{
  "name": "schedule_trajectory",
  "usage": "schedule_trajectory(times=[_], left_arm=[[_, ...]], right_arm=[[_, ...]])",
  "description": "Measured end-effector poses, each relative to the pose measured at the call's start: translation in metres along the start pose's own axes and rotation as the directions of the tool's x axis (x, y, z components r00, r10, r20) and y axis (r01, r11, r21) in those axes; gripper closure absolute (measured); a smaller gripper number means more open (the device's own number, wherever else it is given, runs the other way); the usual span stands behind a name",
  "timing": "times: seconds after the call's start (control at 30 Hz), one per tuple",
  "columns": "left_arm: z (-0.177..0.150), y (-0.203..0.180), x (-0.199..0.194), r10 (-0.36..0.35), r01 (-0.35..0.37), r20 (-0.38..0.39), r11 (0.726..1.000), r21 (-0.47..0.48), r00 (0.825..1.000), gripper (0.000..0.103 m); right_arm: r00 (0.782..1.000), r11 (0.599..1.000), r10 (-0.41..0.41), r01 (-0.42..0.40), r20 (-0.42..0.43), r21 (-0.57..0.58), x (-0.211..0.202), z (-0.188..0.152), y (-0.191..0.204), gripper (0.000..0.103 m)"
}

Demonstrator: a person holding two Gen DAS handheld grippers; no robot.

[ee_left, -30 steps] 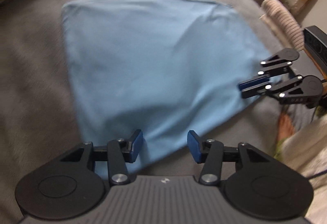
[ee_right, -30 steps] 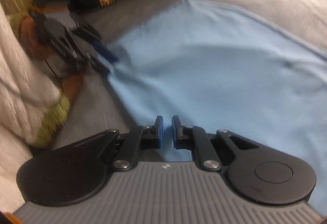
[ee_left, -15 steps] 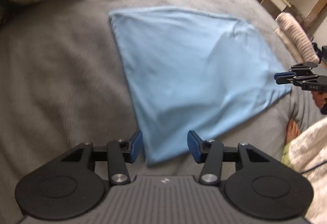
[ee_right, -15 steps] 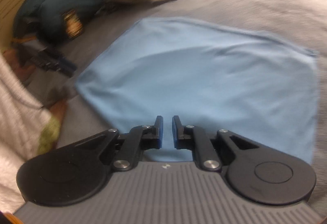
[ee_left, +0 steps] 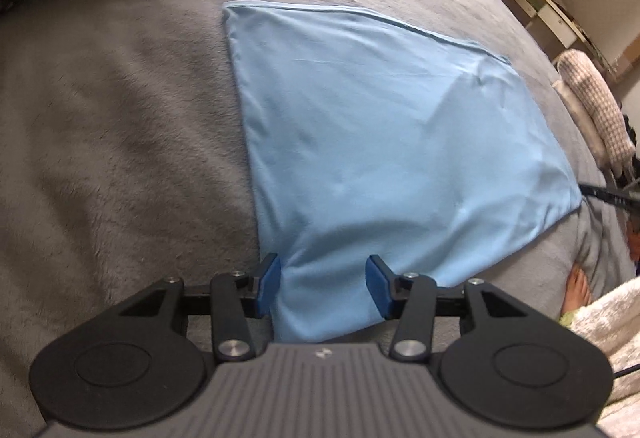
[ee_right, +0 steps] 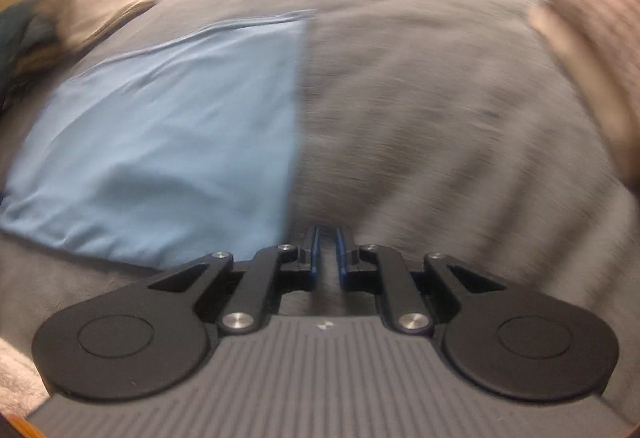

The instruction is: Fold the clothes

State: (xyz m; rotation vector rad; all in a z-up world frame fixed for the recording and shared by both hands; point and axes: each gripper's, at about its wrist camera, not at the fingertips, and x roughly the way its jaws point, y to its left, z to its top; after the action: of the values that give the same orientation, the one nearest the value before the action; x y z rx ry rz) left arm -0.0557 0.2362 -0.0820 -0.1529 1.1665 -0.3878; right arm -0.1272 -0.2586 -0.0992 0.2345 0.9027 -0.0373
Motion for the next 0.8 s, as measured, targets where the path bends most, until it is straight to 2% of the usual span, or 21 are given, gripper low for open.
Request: schedule_trajectory(times=[0.1,0.13,0.27,0.4,0.5,0.63,0.8], left_arm=[[0.008,-0.003,-0.007,0.029,-0.029,0.016,0.999,0.013,0.999,0.054],[0.012,-0.004,-0.010,0.029,-0.029,0.027,0.999,0.017,0.999,0.054],[0.030,-0.018,-0.008,0.016,-0.019,0.080,0.999,0.030,0.997,0.054],[0.051,-0.039,0.014,0.017,-0.018,0.102,1.000,0.016,0.995,0.054],[0.064,-0.056,0.032,0.045,-0.049,0.121,0.998,0.032,0.992,0.054],[0.084,-0.074,0.050,0.076,-0.089,0.160,0.994,0.071,0.984,0.054],[0.116,-0.075,0.072,0.109,-0.122,0.214,0.991,0.048,0.971,0.053]], right_arm=[[0.998,0.999,-0.025,0.023,0.052,0.024,-0.011,0.004,-0.006,0.093],[0.997,1.000,-0.008,0.007,0.074,0.016,-0.012,0.010,-0.001,0.093],[0.988,0.995,0.091,-0.084,0.123,-0.055,0.001,0.044,0.036,0.093],[0.974,0.976,0.194,-0.181,0.113,-0.119,0.038,0.076,0.080,0.093],[0.963,0.957,0.253,-0.236,0.092,-0.166,0.066,0.095,0.110,0.093],[0.961,0.953,0.268,-0.253,0.071,-0.165,0.093,0.112,0.128,0.093],[0.968,0.962,0.240,-0.228,0.067,-0.148,0.119,0.130,0.125,0.093]])
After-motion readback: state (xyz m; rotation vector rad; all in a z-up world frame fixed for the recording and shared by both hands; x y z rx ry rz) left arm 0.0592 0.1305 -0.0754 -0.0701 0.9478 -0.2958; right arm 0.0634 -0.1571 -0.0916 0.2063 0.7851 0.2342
